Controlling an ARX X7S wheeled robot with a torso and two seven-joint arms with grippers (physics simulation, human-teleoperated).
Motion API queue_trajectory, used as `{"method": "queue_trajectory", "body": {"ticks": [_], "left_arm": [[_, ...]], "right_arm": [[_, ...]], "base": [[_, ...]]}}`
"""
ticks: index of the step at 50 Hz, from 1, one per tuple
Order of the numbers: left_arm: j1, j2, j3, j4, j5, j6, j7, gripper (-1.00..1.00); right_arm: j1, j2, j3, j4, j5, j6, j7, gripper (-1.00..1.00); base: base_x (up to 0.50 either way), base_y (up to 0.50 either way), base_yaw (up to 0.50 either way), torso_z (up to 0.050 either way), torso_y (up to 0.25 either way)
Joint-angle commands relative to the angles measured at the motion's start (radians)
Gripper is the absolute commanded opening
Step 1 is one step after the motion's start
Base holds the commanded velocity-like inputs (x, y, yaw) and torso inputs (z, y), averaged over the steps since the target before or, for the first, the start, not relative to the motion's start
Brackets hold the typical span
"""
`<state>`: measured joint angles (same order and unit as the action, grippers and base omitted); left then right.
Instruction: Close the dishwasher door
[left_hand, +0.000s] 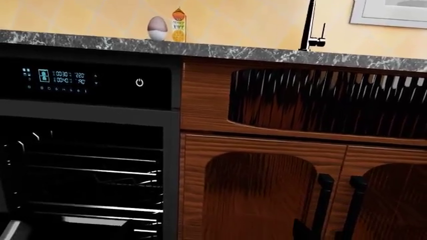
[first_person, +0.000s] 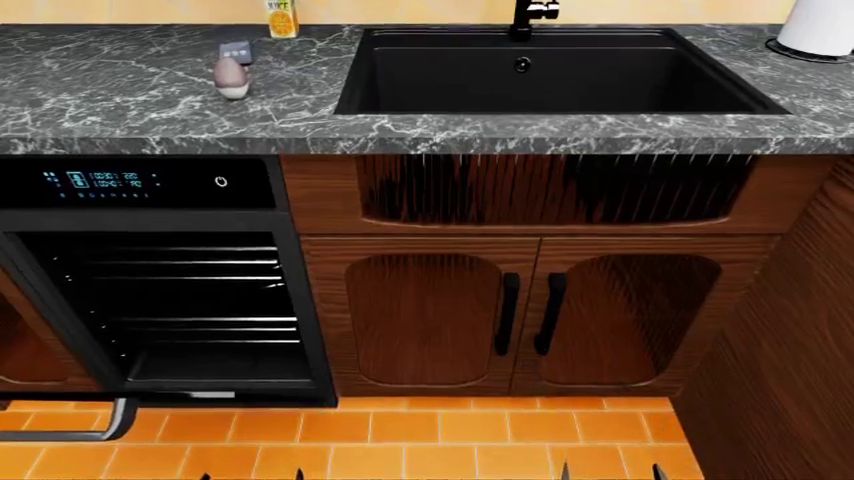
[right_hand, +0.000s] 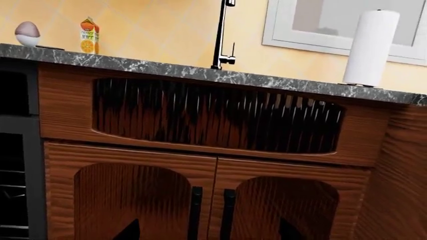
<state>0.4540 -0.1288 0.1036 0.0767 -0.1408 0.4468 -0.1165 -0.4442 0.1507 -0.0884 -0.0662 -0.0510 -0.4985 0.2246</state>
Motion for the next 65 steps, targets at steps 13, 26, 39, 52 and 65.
{"method": "queue_trajectory", "body": {"ticks": [13, 26, 39, 52, 65], "left_arm": [[-0.006, -0.014, 0.022, -0.006, -0.02, -0.006, -0.026, 1.0], [-0.003, -0.025, 0.031, -0.007, -0.025, -0.001, -0.036, 1.0], [-0.007, -0.033, 0.038, -0.009, -0.031, 0.0, -0.048, 1.0], [-0.006, -0.042, 0.048, -0.012, -0.037, 0.005, -0.055, 1.0], [-0.009, -0.049, 0.057, -0.017, -0.04, 0.009, -0.062, 1.0]], "right_arm": [[-0.002, 0.015, -0.021, 0.009, -0.001, -0.009, 0.022, 1.0], [-0.003, 0.023, -0.03, 0.012, -0.003, -0.012, 0.035, 1.0], [-0.004, 0.029, -0.042, 0.02, -0.006, -0.017, 0.045, 1.0], [0.008, 0.039, -0.052, 0.024, 0.0, -0.006, 0.048, 1.0], [0.009, 0.047, -0.06, 0.023, 0.003, -0.002, 0.055, 1.0]], "base": [[0.0, 0.0, 0.0, -0.029, 0.0], [0.0, 0.0, 0.0, -0.029, 0.0], [0.0, 0.0, 0.0, -0.029, 0.0], [0.0, 0.0, 0.0, -0.029, 0.0], [0.0, 0.0, 0.0, -0.029, 0.0]]}}
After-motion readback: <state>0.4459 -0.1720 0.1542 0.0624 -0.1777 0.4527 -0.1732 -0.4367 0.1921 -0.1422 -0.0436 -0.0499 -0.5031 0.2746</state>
